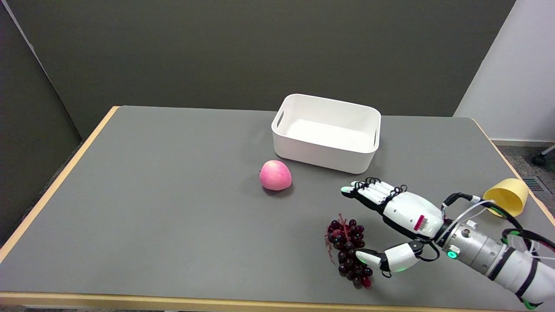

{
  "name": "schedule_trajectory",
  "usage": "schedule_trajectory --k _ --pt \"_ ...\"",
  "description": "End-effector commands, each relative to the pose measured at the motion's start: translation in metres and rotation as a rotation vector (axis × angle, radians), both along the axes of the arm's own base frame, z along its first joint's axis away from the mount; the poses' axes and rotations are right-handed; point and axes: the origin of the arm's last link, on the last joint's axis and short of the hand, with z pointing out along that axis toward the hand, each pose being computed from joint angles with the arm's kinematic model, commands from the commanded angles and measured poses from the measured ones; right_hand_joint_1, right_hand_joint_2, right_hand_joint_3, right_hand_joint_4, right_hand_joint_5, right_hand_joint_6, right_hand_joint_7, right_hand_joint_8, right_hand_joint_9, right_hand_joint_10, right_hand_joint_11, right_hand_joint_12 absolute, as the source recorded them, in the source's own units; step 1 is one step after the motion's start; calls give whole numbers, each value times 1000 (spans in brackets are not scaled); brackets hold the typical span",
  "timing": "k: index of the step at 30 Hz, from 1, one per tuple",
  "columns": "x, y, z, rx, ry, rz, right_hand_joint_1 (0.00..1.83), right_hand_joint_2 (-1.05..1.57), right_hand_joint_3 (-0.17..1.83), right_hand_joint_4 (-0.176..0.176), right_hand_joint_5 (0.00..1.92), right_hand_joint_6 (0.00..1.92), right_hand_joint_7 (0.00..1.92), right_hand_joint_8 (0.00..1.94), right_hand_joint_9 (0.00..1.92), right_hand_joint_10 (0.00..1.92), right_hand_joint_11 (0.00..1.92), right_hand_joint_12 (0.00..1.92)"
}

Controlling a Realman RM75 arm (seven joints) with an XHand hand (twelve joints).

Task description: Pick up grapes.

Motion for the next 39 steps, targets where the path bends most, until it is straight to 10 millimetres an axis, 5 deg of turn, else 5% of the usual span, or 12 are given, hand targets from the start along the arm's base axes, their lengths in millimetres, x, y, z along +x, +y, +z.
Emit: schedule_trajectory --k 1,26,32,35,37,39 --pt "-24 -25 -23 -60 35 -92 513 642 738 -176 108 401 34 349 -1 305 -1 1017" --pt "-48 -8 -21 -90 68 -209 571 632 767 -176 121 394 52 345 -1 341 -1 1049" --pt "-46 -12 -21 -87 76 -193 744 675 893 -176 159 480 210 457 86 820 156 1440" --pt "-44 -14 -23 -76 114 -165 840 747 900 -176 261 683 373 569 261 1014 365 1651" --pt "-42 -16 -25 -68 136 -142 900 803 890 -176 330 1035 572 936 465 1196 530 1744" --pt "-39 -20 -27 -61 156 -117 1081 1105 405 -176 402 1461 717 1331 603 1296 635 1835"
